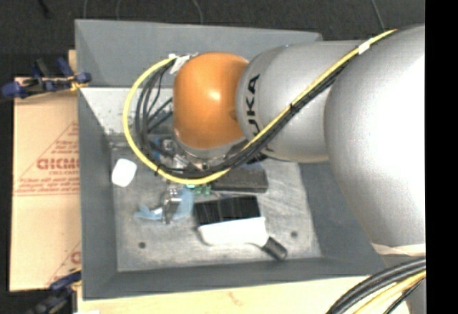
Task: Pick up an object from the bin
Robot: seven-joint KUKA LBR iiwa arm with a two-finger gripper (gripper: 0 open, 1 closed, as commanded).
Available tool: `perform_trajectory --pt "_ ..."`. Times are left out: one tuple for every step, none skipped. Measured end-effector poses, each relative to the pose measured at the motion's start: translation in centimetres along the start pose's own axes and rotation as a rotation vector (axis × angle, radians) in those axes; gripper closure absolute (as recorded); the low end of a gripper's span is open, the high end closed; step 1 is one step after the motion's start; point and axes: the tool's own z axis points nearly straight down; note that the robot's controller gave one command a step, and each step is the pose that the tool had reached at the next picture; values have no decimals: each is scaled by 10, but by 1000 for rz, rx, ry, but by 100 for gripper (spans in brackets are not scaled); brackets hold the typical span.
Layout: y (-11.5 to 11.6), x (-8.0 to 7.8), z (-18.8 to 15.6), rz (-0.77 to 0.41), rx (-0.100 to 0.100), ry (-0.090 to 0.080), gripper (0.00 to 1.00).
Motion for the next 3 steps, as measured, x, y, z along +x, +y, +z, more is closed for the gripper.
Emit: perform_trajectory --pt "-1 -2 -5 4 -1 -7 0" --pt "-10 -11 24 -171 -1 -18 0" --pt "-44 -26 59 -479 2 -6 0"
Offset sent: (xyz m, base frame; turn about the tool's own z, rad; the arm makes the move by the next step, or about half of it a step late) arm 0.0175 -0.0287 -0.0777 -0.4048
